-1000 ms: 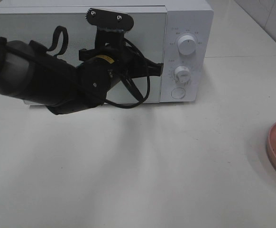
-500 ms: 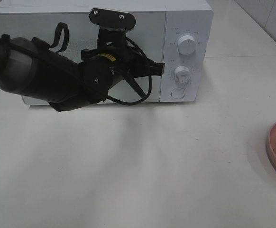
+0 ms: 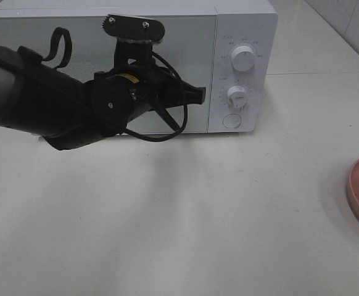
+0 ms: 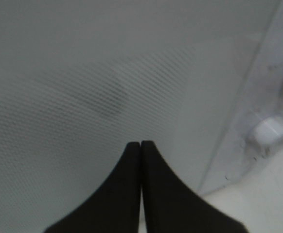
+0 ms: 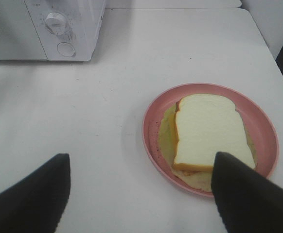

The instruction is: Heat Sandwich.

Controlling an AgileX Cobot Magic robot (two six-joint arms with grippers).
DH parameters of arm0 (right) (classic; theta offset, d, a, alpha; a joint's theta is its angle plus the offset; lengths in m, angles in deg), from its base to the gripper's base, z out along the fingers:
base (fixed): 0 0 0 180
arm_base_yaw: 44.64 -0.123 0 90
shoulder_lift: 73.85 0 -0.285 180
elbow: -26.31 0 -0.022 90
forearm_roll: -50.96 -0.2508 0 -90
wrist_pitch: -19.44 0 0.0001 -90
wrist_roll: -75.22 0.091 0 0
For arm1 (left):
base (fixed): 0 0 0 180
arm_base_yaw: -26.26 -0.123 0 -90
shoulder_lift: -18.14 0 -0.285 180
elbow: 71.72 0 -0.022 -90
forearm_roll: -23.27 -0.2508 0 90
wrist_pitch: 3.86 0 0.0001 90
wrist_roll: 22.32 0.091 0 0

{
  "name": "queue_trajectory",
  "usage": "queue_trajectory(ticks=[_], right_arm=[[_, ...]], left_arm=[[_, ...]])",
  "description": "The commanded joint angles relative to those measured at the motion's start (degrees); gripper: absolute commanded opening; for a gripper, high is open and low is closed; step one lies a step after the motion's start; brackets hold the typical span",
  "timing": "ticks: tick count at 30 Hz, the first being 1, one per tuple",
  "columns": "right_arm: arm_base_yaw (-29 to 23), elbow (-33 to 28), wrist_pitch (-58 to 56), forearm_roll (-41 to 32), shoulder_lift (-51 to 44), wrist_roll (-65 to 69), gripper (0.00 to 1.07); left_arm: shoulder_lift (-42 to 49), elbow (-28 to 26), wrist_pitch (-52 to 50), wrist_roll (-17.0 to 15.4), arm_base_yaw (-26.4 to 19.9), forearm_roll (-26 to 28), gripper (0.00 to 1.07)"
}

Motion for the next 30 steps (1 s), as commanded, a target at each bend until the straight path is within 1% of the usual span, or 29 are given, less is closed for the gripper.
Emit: queue_trajectory(ticks=[1, 2, 3, 4, 5, 6, 7, 8, 9, 10, 11, 12, 13, 14, 15, 16, 17, 18, 20, 21, 22, 24, 25, 26, 29, 30], right_arm=[[0.3, -0.1, 0.1, 0.1, -1.5, -0.3, 0.76], [0.3, -0.1, 0.1, 0.1, -1.5, -0.3, 0.76], [0.3, -0.1, 0.1, 0.1, -1.5, -0.3, 0.76], [0.3, -0.1, 0.1, 0.1, -1.5, -0.3, 0.76], [0.3, -0.1, 0.1, 0.1, -1.5, -0.3, 0.76], [0.3, -0.1, 0.1, 0.1, -1.5, -0.3, 0.76], [0.3, -0.1, 0.1, 0.1, -1.5, -0.3, 0.76], [0.3, -0.1, 0.1, 0.1, -1.5, -0.3, 0.76], [0.3, -0.1, 0.1, 0.1, -1.5, -0.3, 0.76], [0.3, -0.1, 0.1, 0.1, -1.5, -0.3, 0.76], [0.3, -0.1, 0.1, 0.1, -1.5, -0.3, 0.76], [0.3, -0.1, 0.1, 0.1, -1.5, -0.3, 0.76], [0.3, -0.1, 0.1, 0.1, -1.5, -0.3, 0.76], [0.3, -0.1, 0.1, 0.1, -1.5, -0.3, 0.76], [0.3, -0.1, 0.1, 0.1, -1.5, -0.3, 0.76], [0.3, -0.1, 0.1, 0.1, -1.5, -0.3, 0.76], [0.3, -0.1, 0.1, 0.1, -1.5, -0.3, 0.76], [0.3, -0.1, 0.1, 0.1, -1.5, -0.3, 0.76], [0.3, -0.1, 0.1, 0.1, -1.5, -0.3, 0.76], [0.3, -0.1, 0.1, 0.1, -1.5, -0.3, 0.76], [0.3, -0.1, 0.1, 0.1, -1.5, -0.3, 0.76], [0.3, -0.1, 0.1, 0.1, -1.5, -0.3, 0.76], [0.3, -0.1, 0.1, 0.1, -1.5, -0.3, 0.76], [0.3, -0.1, 0.1, 0.1, -1.5, -0.3, 0.76], [0.3, -0.1, 0.1, 0.1, -1.5, -0.3, 0.76], [0.3, -0.1, 0.1, 0.1, -1.5, -0.3, 0.76]], left_arm=[[2.5, 0.3, 9.4, -0.1, 0.5, 0.3, 0.12], [3.6, 0.3, 14.9, -0.1, 0.5, 0.2, 0.28], [3.6, 0.3, 14.9, -0.1, 0.5, 0.2, 0.28], [4.1, 0.3, 17.2, -0.1, 0.5, 0.1, 0.40], [4.6, 0.3, 19.9, -0.1, 0.5, -0.2, 0.54], [5.4, 0.3, 24.6, -0.1, 0.5, -0.7, 0.84], [5.9, 0.3, 27.2, -0.1, 0.5, -1.3, 0.96], [5.9, 0.3, 27.2, -0.1, 0.5, -1.3, 0.96], [6.3, 0.3, 29.7, -0.1, 0.5, -2.1, 1.03], [6.6, 0.3, 31.6, -0.1, 0.5, -3.2, 1.05], [7.2, 0.3, 34.4, -0.1, 0.5, -5.6, 1.03], [7.6, 0.3, 35.8, -0.1, 0.5, -6.9, 1.03], [7.6, 0.3, 35.8, -0.1, 0.5, -6.9, 1.03], [7.8, 0.3, 37.6, -0.1, 0.5, -8.1, 1.03], [8.4, 0.3, 40.3, -0.1, 0.5, -9.9, 1.03], [9.2, 0.3, 45.5, -0.3, 0.2, -13.5, 1.03], [9.7, 0.3, 48.5, -0.6, 0.2, -14.7, 1.03], [9.7, 0.3, 48.5, -0.6, 0.2, -14.7, 1.03], [10.7, 0.2, 54.3, -0.7, 0.0, -16.0, 1.03], [11.7, 0.2, 59.0, -0.7, -0.7, -16.1, 1.03], [12.4, 0.2, 61.5, -0.7, -1.3, -16.2, 1.03], [13.0, 0.2, 63.4, -0.7, -1.9, -16.2, 1.03], [14.2, 0.2, 67.9, -0.9, -3.7, -16.2, 1.03], [14.7, 0.2, 70.1, -1.5, -4.8, -16.2, 1.03], [15.9, 0.2, 73.7, -2.4, -7.1, -16.3, 1.03], [17.2, 0.2, 77.3, -3.3, -9.5, -16.3, 1.03]])
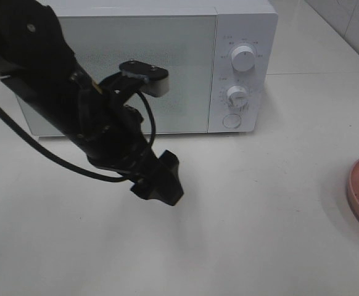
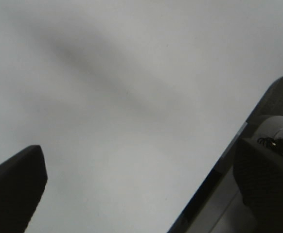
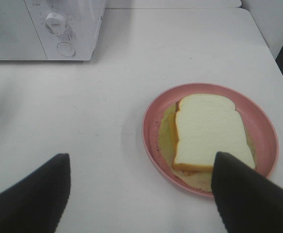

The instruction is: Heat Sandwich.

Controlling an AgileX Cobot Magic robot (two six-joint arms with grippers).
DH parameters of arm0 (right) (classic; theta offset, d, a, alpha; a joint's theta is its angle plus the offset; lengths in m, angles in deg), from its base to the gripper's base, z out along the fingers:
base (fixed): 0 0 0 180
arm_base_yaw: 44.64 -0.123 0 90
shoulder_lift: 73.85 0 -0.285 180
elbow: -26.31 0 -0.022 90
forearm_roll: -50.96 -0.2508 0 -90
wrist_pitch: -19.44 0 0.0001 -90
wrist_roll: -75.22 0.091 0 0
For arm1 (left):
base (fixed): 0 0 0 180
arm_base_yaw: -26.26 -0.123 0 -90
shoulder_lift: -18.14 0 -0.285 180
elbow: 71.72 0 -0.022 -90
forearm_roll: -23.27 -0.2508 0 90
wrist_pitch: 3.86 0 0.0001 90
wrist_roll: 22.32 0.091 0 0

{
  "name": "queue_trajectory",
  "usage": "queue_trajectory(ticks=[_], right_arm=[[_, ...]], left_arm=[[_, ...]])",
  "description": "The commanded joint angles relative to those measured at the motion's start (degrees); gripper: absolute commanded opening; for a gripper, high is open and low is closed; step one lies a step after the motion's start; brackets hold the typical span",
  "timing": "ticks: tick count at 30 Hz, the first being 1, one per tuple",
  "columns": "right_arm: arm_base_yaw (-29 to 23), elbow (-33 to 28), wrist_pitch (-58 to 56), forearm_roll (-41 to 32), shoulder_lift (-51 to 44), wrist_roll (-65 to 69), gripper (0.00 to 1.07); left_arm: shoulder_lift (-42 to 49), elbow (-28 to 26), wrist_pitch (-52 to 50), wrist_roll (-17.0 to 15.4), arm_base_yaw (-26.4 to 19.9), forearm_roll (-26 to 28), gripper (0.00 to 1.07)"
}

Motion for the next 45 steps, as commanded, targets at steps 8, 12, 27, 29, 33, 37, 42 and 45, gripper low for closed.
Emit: queue_trajectory(ticks=[8, 12, 27, 29, 33, 37, 42, 45], right_arm=[[0.3, -0.1, 0.1, 0.1, -1.5, -0.3, 0.76], [0.3, -0.1, 0.1, 0.1, -1.5, -0.3, 0.76], [0.3, -0.1, 0.1, 0.1, -1.5, -0.3, 0.76], [0.3, -0.1, 0.1, 0.1, -1.5, -0.3, 0.76], [0.3, -0.1, 0.1, 0.1, -1.5, -0.3, 0.76], [0.3, -0.1, 0.1, 0.1, -1.5, -0.3, 0.76], [0.3, -0.1, 0.1, 0.1, -1.5, -0.3, 0.76], [0.3, -0.1, 0.1, 0.1, -1.5, -0.3, 0.76]], left_arm=[[7.3, -0.1, 16.7, -2.8, -12.3, -1.0, 1.03], [11.1, 0.1, 20.9, -4.2, -19.2, -1.3, 1.03], [27.1, 9.9, 25.4, -13.9, -38.1, -11.1, 1.03], [31.7, 11.4, 25.4, -16.1, -41.4, -13.2, 1.03], [37.9, 13.1, 25.4, -18.6, -42.0, -17.0, 1.03], [45.5, 16.0, 25.4, -19.3, -42.0, -18.9, 1.03], [54.9, 19.7, 25.2, -19.4, -42.0, -20.1, 1.03], [63.0, 22.6, 25.1, -19.4, -42.0, -20.6, 1.03]])
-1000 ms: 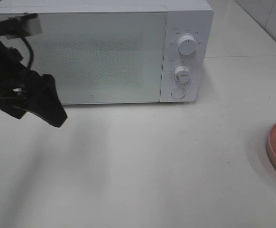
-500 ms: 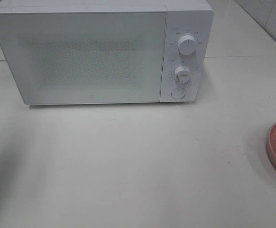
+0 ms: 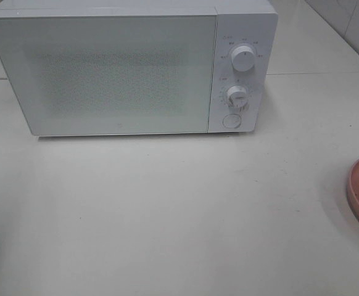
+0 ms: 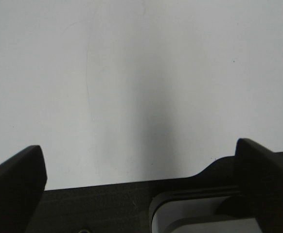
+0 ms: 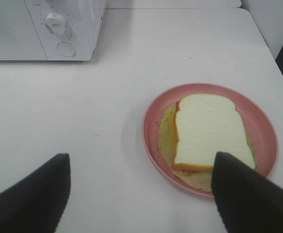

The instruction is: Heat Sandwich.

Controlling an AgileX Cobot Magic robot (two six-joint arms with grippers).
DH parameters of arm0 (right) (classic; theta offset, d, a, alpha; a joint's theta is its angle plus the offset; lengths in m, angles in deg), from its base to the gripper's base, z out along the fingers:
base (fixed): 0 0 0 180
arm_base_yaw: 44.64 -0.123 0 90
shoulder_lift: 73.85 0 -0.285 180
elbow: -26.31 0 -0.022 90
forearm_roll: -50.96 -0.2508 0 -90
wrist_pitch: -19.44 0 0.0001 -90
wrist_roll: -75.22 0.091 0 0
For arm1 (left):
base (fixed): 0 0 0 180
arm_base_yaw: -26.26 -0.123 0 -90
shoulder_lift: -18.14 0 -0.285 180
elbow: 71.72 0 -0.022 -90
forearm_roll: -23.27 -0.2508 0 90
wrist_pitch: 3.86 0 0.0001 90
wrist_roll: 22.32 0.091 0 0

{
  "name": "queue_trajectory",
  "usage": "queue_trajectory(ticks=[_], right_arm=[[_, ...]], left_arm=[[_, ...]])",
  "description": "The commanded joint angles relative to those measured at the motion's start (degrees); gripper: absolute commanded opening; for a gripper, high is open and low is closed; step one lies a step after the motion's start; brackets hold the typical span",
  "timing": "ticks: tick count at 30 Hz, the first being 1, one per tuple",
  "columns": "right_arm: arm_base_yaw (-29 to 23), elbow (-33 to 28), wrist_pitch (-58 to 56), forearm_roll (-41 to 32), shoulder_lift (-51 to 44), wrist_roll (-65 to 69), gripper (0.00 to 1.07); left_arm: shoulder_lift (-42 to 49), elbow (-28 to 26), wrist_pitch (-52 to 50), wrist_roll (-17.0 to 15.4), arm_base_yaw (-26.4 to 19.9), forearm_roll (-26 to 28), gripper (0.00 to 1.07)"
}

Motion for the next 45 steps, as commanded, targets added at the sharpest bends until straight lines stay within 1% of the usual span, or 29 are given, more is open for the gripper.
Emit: queue_trajectory(ticks=[1, 3, 4, 6, 7, 8, 9, 10, 12, 13, 14, 15, 18, 25, 28, 30, 45], right_arm=[[0.3, -0.1, 0.1, 0.1, -1.5, -0.3, 0.76], [0.3, -0.1, 0.1, 0.1, -1.5, -0.3, 0.76], [0.3, -0.1, 0.1, 0.1, -1.5, -0.3, 0.76], [0.3, -0.1, 0.1, 0.1, -1.5, -0.3, 0.76], [0.3, -0.1, 0.1, 0.1, -1.5, -0.3, 0.76], [0.3, -0.1, 0.1, 0.1, -1.5, -0.3, 0.76], [0.3, -0.1, 0.1, 0.1, -1.5, -0.3, 0.76], [0.3, -0.1, 0.1, 0.1, -1.5, -0.3, 0.76], [0.3, -0.1, 0.1, 0.1, -1.5, -0.3, 0.76], [0.3, -0.1, 0.1, 0.1, -1.5, -0.3, 0.76], [0.3, -0.1, 0.1, 0.1, -1.5, -0.3, 0.76], [0.3, -0.1, 0.1, 0.1, -1.5, -0.3, 0.76], [0.3, -0.1, 0.1, 0.1, -1.5, -0.3, 0.76], [0.3, -0.1, 0.1, 0.1, -1.5, -0.3, 0.76], [0.3, -0.1, 0.1, 0.1, -1.5, -0.3, 0.76], [0.3, -0.1, 0.1, 0.1, -1.5, -0.3, 0.76], [0.3, -0.1, 0.1, 0.1, -1.0, -0.3, 0.76]], left_arm=[[4.6, 1.8, -0.1, -0.4, -0.2, -0.5, 1.03], [8.3, 3.2, -0.2, -0.4, -0.2, -0.7, 1.03], [11.5, 4.5, -0.2, -0.4, -0.2, -0.8, 1.03], [13.1, 5.4, -0.3, -0.6, -0.2, -0.7, 1.03], [14.6, 6.4, -0.7, -1.0, -0.2, -0.7, 1.03], [17.3, 8.7, -1.9, -2.1, -0.2, -0.6, 1.03], [18.4, 9.7, -2.5, -2.8, -0.2, -0.6, 1.03], [18.4, 9.7, -2.5, -2.8, -0.2, -0.6, 1.03], [21.3, 12.2, -3.4, -4.2, -0.2, -0.6, 1.03], [24.2, 13.6, -6.9, -4.4, -0.2, -0.6, 1.03], [25.8, 13.9, -6.5, -4.5, -0.2, -0.7, 1.03], [25.8, 13.9, -6.5, -4.5, -0.2, -0.7, 1.03], [31.0, 13.9, -6.5, -4.5, -0.1, -0.9, 1.03], [36.8, 13.9, -6.5, -4.4, -0.1, -1.3, 1.03], [41.6, 13.9, -6.5, -4.2, -0.1, -1.5, 1.03], [42.6, 13.9, -6.5, -4.2, -0.1, -1.5, 1.03], [42.2, 13.9, -6.5, -4.0, -0.1, -1.4, 1.03]])
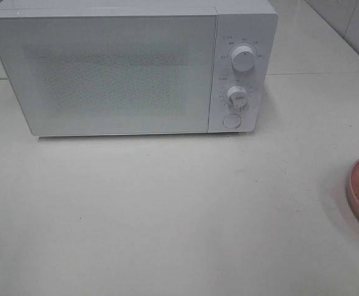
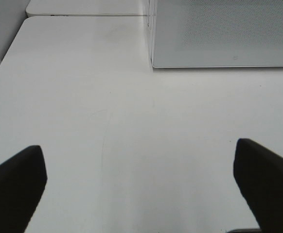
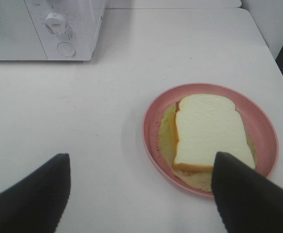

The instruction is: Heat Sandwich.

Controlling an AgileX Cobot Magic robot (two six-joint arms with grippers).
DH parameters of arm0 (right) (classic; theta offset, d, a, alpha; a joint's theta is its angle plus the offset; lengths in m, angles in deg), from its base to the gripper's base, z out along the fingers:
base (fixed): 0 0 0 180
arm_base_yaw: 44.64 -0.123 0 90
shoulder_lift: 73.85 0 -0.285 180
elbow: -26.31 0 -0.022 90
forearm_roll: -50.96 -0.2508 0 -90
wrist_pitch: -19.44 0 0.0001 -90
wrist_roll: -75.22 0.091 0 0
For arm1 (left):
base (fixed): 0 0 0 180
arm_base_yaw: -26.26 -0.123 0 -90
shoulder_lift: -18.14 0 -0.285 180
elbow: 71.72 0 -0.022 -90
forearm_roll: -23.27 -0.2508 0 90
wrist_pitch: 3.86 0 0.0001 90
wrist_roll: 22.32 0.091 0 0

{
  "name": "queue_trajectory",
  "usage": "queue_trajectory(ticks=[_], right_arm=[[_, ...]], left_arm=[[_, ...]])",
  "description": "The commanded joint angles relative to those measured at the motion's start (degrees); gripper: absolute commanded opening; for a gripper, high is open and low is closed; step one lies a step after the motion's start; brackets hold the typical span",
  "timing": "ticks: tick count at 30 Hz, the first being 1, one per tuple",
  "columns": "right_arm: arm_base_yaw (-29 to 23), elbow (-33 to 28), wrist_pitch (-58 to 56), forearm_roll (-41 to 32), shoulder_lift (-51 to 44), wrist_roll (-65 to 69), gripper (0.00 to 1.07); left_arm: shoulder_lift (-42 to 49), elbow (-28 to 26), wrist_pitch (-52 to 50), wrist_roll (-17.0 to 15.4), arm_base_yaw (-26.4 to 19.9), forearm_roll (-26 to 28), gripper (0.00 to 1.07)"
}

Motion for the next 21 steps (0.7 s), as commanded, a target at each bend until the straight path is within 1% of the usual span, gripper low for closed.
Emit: queue_trajectory(ticks=[1, 21], right_arm=[[0.3, -0.1, 0.1, 0.1, -1.0, -0.3, 0.76], [0.3, -0.1, 0.1, 0.1, -1.0, -0.3, 0.76]], left_arm=[[1.6, 0.2, -0.5, 0.1, -0.1, 0.0, 1.03], [1.6, 0.2, -0.5, 0.1, -0.1, 0.0, 1.03]])
